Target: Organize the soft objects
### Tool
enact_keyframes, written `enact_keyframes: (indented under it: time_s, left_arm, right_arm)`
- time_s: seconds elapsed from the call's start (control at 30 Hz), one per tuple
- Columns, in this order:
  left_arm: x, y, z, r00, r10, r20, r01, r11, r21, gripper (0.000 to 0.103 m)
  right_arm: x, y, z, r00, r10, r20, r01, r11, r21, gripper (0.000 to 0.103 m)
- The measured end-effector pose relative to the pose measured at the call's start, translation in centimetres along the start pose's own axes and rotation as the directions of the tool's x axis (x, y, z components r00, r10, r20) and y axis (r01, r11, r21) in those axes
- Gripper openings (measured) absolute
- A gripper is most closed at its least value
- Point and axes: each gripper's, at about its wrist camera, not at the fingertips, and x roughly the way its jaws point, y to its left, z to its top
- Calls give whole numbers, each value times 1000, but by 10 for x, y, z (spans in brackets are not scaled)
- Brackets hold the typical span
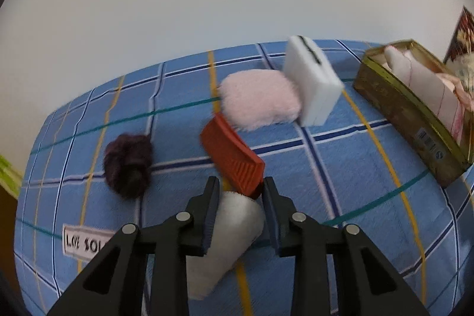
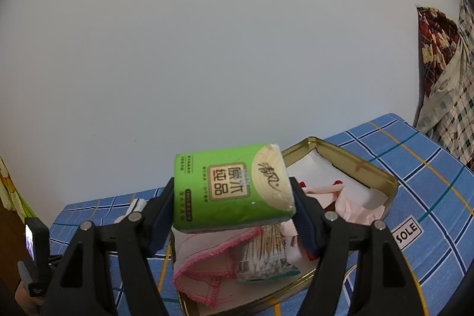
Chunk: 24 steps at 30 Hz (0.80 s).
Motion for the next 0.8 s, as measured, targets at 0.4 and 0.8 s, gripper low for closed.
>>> enact_keyframes:
  time_s: [0.4, 0.8]
  left_arm:
    - [29, 24, 16, 1000, 17, -11, -19, 986, -167, 37]
    - [6, -2, 3, 994, 12, 113, 2, 992, -124, 17]
  right_arm:
    - [4, 5, -3, 1000, -15, -11, 15, 999, -30, 72]
    - [3, 6, -4, 1000, -16, 7, 16, 999, -38, 71]
